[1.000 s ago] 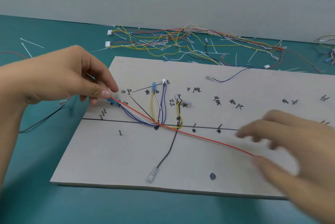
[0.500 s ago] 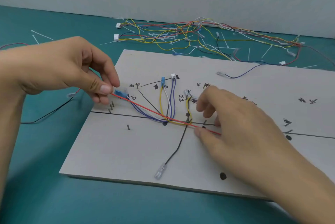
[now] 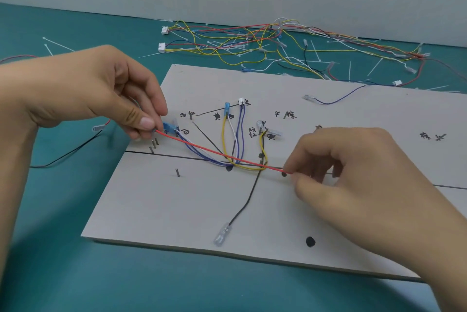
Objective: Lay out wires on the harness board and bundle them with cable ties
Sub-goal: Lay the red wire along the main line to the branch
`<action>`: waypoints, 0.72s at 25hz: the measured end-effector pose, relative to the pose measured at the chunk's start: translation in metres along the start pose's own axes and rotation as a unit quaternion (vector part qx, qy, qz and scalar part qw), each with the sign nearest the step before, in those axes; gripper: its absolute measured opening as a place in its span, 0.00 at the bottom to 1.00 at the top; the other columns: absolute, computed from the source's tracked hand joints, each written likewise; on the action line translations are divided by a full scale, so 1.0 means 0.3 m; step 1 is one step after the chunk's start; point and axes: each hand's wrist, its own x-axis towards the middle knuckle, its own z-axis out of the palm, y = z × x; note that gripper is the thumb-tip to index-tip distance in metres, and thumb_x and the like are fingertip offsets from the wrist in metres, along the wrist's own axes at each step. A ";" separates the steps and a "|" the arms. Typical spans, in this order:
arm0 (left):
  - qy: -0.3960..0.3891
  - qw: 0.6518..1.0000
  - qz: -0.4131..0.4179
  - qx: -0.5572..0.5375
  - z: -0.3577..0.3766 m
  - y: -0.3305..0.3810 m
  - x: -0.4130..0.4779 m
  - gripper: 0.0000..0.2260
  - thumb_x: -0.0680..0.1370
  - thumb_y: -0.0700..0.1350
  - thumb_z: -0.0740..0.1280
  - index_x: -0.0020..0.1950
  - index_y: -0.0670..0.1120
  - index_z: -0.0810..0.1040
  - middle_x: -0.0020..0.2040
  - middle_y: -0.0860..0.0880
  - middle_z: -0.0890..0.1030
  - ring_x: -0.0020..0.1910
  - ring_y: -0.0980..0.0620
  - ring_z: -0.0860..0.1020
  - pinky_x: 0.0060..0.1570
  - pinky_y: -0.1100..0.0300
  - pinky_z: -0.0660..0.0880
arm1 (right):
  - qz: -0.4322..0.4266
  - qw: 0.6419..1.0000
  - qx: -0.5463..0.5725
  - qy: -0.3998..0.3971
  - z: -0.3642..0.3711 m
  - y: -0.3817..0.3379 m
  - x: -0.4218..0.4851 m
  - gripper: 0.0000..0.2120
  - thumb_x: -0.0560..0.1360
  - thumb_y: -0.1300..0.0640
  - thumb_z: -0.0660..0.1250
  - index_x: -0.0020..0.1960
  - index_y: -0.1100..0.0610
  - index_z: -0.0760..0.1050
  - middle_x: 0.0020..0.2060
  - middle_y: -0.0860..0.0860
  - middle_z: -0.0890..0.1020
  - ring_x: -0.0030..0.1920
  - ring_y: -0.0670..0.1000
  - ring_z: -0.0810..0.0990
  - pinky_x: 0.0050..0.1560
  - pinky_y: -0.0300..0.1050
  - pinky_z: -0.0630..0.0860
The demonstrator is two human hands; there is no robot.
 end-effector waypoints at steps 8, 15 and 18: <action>-0.003 1.000 -0.006 0.028 0.014 0.017 -0.009 0.24 0.60 0.54 0.87 0.51 0.47 0.85 0.44 0.39 0.87 0.38 0.36 0.87 0.41 0.50 0.84 | 0.006 0.999 -0.006 -0.034 0.019 -0.014 0.005 0.05 0.63 0.51 0.64 0.35 0.47 0.79 0.37 0.38 0.80 0.40 0.41 0.78 0.37 0.34 0.72; -0.027 0.999 -0.022 0.026 0.014 0.019 -0.019 0.23 0.62 0.52 0.87 0.50 0.46 0.85 0.43 0.38 0.86 0.38 0.35 0.86 0.40 0.51 0.84 | 0.006 0.999 0.015 -0.034 0.016 -0.016 0.003 0.04 0.64 0.53 0.65 0.35 0.48 0.79 0.36 0.39 0.80 0.40 0.42 0.79 0.39 0.35 0.74; -0.033 0.998 -0.034 0.034 0.024 0.020 -0.018 0.23 0.60 0.53 0.87 0.49 0.47 0.85 0.43 0.39 0.87 0.38 0.36 0.86 0.38 0.52 0.83 | 0.014 0.999 0.016 -0.047 0.015 -0.014 0.002 0.04 0.66 0.56 0.68 0.36 0.48 0.80 0.37 0.38 0.80 0.42 0.41 0.79 0.44 0.33 0.74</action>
